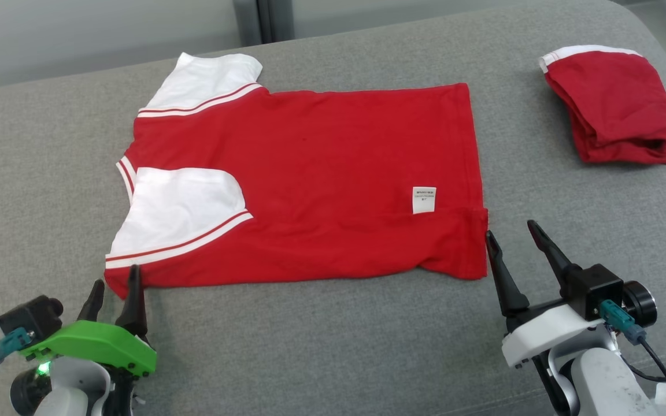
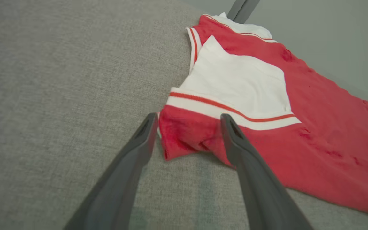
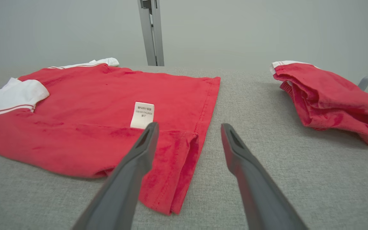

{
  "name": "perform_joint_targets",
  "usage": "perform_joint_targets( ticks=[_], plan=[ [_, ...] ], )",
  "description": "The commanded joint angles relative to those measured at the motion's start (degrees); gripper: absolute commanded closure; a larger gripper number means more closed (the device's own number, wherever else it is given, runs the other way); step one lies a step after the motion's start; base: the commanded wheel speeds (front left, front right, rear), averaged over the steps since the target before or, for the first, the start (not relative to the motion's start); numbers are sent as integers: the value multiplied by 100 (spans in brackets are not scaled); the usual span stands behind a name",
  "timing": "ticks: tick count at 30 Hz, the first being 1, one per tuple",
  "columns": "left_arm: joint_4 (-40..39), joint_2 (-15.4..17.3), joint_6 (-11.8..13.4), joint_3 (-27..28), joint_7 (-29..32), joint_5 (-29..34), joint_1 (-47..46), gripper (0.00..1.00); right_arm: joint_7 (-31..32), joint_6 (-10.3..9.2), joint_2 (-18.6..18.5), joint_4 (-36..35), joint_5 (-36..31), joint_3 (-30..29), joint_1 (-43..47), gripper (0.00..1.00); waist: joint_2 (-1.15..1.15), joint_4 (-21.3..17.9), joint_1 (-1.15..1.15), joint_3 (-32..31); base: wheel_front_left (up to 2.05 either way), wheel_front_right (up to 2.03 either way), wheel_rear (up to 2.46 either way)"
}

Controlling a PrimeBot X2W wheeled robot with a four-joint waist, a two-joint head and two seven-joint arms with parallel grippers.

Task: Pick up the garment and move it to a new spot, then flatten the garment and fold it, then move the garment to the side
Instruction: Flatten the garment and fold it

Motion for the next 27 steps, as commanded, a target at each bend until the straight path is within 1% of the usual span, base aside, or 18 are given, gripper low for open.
perform_joint_targets(
  ticks=[1,6,9,10,11,12,14,15,21,27],
  plan=[
    [75,3,88,94,96,-109,18,0,-19,-9,-13,-15,36,43,13,0,0,-58,0,54,0,0,0],
    [289,-29,180,205,407,-389,-88,0,1,-9,-13,-15,81,138,-50,0,0,-167,0,163,0,0,0],
    [396,-79,127,163,590,-502,-111,0,57,-9,-13,35,131,150,-20,0,0,-207,0,207,0,0,0],
    [406,-95,99,165,616,-541,-111,13,84,-9,-13,64,159,146,-8,0,0,-213,0,216,0,0,0],
    [397,-116,66,184,601,-586,-121,43,119,-9,-13,104,215,135,6,0,0,-217,0,226,0,0,0],
    [379,-130,46,199,558,-611,-137,54,142,-9,-13,139,252,126,7,0,0,-217,0,233,0,0,0],
    [325,-122,19,223,427,-585,-188,89,162,-9,-11,250,338,127,-12,0,0,-205,0,246,0,0,0],
    [295,-114,-7,232,346,-566,-223,100,164,-9,-14,323,402,129,-39,0,0,-193,0,252,0,0,0],
    [120,-115,-147,172,54,-461,-338,100,118,-9,-12,892,669,279,-278,0,0,-53,0,283,0,0,0],
    [-130,-117,-253,44,-95,-366,-399,100,118,-9,-11,1685,798,452,-580,0,0,109,0,295,0,0,0]
  ],
)
